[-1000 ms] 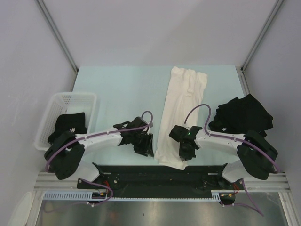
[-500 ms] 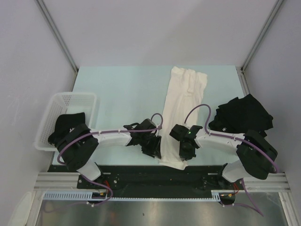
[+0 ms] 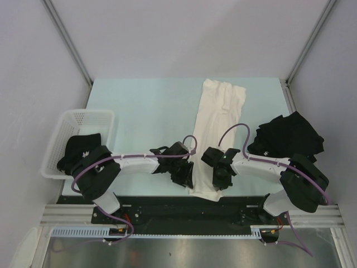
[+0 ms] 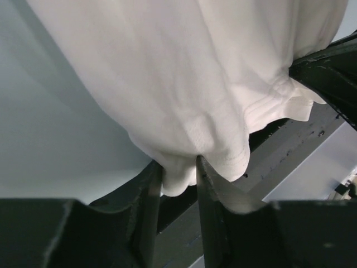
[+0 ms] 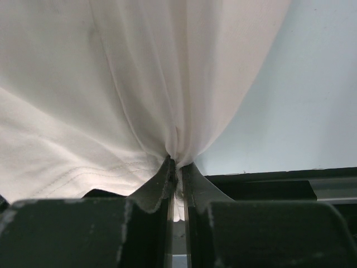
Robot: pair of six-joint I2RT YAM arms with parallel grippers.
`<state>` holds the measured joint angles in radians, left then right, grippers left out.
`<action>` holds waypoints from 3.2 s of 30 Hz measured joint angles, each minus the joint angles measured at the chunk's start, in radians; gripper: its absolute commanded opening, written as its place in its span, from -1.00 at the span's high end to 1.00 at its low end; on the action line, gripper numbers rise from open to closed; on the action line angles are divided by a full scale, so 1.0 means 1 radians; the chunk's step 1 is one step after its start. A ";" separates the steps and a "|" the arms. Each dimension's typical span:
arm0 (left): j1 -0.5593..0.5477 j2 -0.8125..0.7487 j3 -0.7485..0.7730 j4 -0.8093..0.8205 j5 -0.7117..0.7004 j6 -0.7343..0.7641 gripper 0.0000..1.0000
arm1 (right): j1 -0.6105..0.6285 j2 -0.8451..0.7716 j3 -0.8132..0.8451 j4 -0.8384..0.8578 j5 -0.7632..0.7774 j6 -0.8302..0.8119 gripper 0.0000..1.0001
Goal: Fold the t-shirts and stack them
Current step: Grab the bottom of the folded rectangular tshirt with both arms, then fold the folded rectangular tshirt in 1/3 of the way
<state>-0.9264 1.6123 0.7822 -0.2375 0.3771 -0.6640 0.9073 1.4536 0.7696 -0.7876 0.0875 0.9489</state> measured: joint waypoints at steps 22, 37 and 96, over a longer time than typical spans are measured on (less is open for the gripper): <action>-0.021 0.026 0.195 -0.216 -0.116 0.051 1.00 | -0.069 -0.053 0.022 -0.060 0.013 -0.019 1.00; -0.011 0.040 0.540 -0.423 -0.203 0.154 1.00 | -0.214 -0.077 0.197 -0.138 0.065 -0.156 1.00; 0.334 0.711 1.371 -0.484 -0.086 0.231 1.00 | -0.705 0.586 0.982 -0.111 -0.040 -0.622 1.00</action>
<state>-0.5922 2.3234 2.1529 -0.7216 0.2913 -0.4328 0.2024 2.0396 1.7519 -0.8982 0.0479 0.3267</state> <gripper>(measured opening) 0.009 0.107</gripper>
